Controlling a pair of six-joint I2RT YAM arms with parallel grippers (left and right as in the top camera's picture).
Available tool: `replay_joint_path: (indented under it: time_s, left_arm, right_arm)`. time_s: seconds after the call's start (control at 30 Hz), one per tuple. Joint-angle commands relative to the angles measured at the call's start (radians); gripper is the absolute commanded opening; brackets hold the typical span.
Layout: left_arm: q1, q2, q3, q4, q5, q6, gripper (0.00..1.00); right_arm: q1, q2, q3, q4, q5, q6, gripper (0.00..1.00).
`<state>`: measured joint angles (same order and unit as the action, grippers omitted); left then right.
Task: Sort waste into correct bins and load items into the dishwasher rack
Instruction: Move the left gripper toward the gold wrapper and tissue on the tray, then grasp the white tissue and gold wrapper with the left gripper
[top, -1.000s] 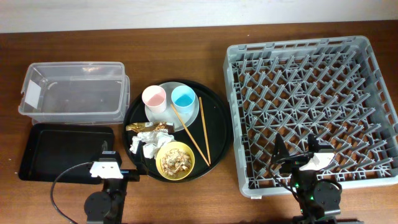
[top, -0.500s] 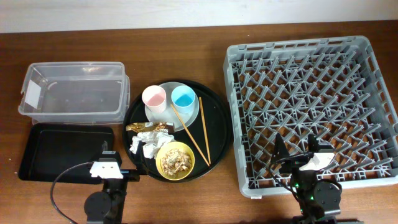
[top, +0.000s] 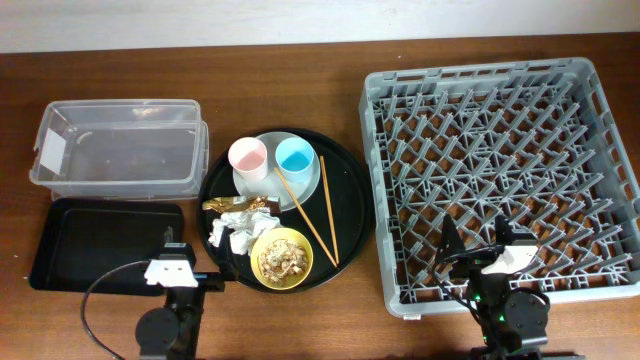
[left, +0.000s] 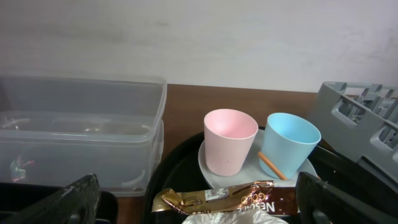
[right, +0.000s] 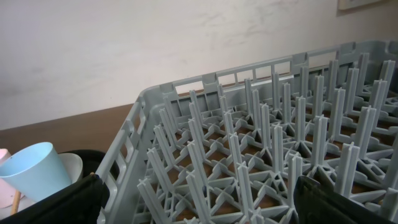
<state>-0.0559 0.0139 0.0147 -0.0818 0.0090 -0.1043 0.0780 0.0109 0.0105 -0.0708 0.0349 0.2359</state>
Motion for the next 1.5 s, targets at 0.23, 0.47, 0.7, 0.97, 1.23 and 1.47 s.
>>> replay_joint_path:
  time_s: [0.23, 0.47, 0.7, 0.97, 1.23, 1.47]
  left_arm:
    - [0.003, -0.009, -0.005, 0.123, 0.058, 0.016, 0.99]
    - [0.003, 0.008, 0.118, 0.161, 0.219, -0.003, 0.99]
    - [0.003, 0.267, 0.685, -0.35, 0.324, -0.001, 0.99]
    - [0.003, 0.771, 1.426, -1.199, 0.453, 0.039, 0.99]
    - [0.003, 1.062, 1.7, -1.429, 0.489, 0.038, 0.99]
    - [0.003, 1.169, 1.677, -1.39, 0.484, 0.019, 0.55]
  right_arm:
    - [-0.007, -0.007, -0.005, -0.008, -0.001, 0.001, 0.98]
    - [-0.007, -0.007, -0.005, -0.008, -0.001, 0.001, 0.98]
    - [-0.007, -0.007, -0.005, -0.008, -0.001, 0.001, 0.98]
    - [-0.007, -0.007, -0.005, -0.008, -0.001, 0.001, 0.98]
    - [-0.007, -0.007, -0.005, -0.008, -0.001, 0.001, 0.98]
    - [-0.007, -0.007, -0.005, -0.008, -0.001, 0.001, 0.98]
